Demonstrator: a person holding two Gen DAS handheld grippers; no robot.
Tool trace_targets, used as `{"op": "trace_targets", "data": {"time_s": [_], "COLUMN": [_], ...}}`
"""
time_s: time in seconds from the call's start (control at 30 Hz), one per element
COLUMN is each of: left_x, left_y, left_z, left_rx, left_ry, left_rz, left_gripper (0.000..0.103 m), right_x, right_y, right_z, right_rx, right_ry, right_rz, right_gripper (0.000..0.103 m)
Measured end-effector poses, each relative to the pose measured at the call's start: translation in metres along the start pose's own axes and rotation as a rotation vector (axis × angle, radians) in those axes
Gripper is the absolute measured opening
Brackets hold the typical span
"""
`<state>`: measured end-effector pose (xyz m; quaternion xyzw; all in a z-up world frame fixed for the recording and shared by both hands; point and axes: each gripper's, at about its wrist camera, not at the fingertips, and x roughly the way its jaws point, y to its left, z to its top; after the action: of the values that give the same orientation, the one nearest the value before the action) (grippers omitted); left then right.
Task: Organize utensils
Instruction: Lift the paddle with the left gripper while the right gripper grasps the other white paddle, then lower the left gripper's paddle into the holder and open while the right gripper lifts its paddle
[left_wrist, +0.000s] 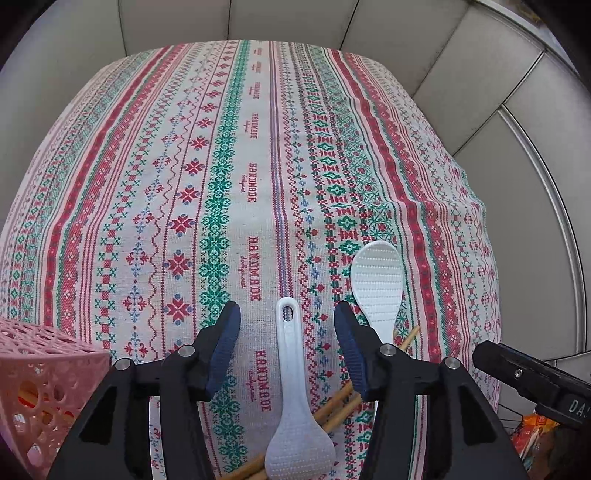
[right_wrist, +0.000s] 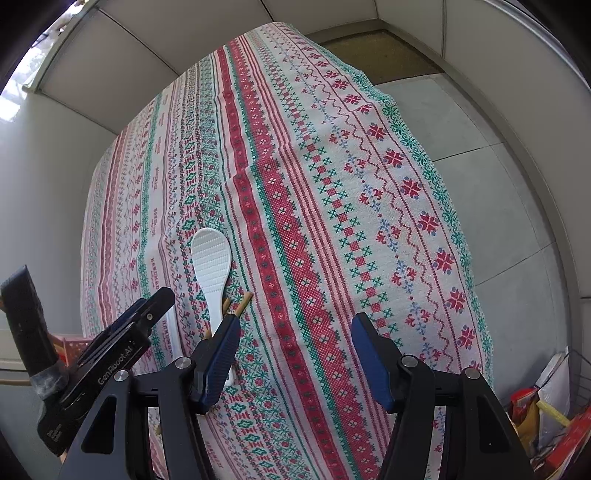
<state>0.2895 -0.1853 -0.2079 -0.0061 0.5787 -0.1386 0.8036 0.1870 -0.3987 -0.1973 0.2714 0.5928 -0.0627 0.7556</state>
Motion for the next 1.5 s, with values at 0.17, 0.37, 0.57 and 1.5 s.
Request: {"op": "trace_targets", "data": {"time_s": [0.17,0.37,0.57,1.5], "left_x": [0.007,-0.001,-0.030,-0.114], "left_y": [-0.010,-0.006,-0.010,0.019], "left_z": [-0.002,-0.007,-0.026,-0.100], "left_rx": [0.062,0.071,0.134,0.294], "left_ry": [-0.017,0.006,-0.010,-0.100], "left_rz": [0.064,0.040,0.006,-0.036], "left_gripper": [0.015,0.015,0.015,0.015], "right_x": [0.002,0.009,0.021,0.087], "right_y": [-0.005,-0.004,0.020,0.142], "right_z": [0.004,0.014,0.025,0.024], "right_rx": [0.013,0.010,-0.037,-0.333], "right_ry": [-0.001,0.000,0.005,-0.105], "right_rz": [0.001,0.026,0.043,-0.225], "right_gripper": [0.064,0.064,0.063,0.047]}}
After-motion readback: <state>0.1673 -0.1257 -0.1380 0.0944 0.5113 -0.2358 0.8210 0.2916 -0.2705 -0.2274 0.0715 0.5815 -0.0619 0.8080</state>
